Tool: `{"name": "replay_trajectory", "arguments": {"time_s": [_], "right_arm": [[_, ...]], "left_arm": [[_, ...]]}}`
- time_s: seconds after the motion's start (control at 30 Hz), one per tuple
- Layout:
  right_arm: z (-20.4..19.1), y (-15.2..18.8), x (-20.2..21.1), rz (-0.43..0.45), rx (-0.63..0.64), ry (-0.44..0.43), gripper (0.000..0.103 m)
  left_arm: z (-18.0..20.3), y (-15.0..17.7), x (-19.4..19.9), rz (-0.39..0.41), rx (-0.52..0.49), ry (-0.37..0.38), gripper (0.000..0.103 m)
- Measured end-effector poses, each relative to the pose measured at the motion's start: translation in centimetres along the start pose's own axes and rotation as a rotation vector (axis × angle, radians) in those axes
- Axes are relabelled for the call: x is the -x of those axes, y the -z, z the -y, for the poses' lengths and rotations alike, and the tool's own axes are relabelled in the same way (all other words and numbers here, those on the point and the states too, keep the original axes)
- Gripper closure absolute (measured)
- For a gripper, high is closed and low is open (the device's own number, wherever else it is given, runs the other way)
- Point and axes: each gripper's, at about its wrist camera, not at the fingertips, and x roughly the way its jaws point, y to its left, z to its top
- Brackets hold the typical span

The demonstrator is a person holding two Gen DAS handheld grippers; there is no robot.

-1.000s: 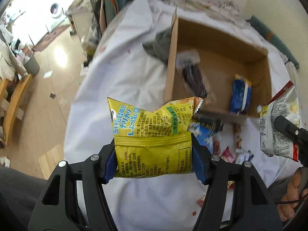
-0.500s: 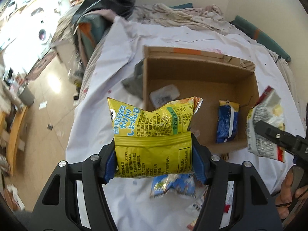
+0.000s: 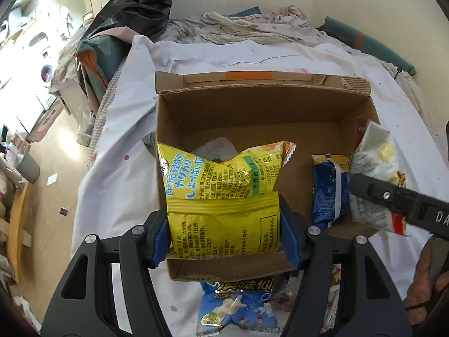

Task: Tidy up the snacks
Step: 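Carry both bags into the box and open both tools to release them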

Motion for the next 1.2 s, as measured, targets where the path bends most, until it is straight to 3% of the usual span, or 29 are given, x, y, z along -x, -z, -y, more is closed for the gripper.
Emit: {"name": "replay_trajectory", "arguments": {"time_s": [0.4, 0.9, 1.07, 1.13, 1.2], "right_arm": [[0.1, 0.0, -1.7, -0.039, -0.023, 0.005, 0.045], [0.8, -0.4, -2.1, -0.033, -0.059, 0.046, 0.044], [0.8, -0.3, -2.1, -0.034, -0.061, 0.042, 0.042], [0.8, -0.3, -2.0, -0.027, -0.06, 0.041, 0.037], [0.7, -0.3, -1.7, -0.013, -0.059, 0.036, 0.036]], "left_arm": [[-0.6, -0.8, -0.6, -0.011, 0.049, 0.006, 0.041], [-0.4, -0.6, -0.9, -0.037, 0.036, -0.006, 0.039], [-0.4, -0.7, -0.8, -0.036, 0.042, -0.001, 0.034], [-0.5, -0.7, -0.7, -0.032, 0.05, 0.006, 0.024], [-0.7, -0.7, -0.5, -0.021, 0.065, 0.018, 0.022]]}}
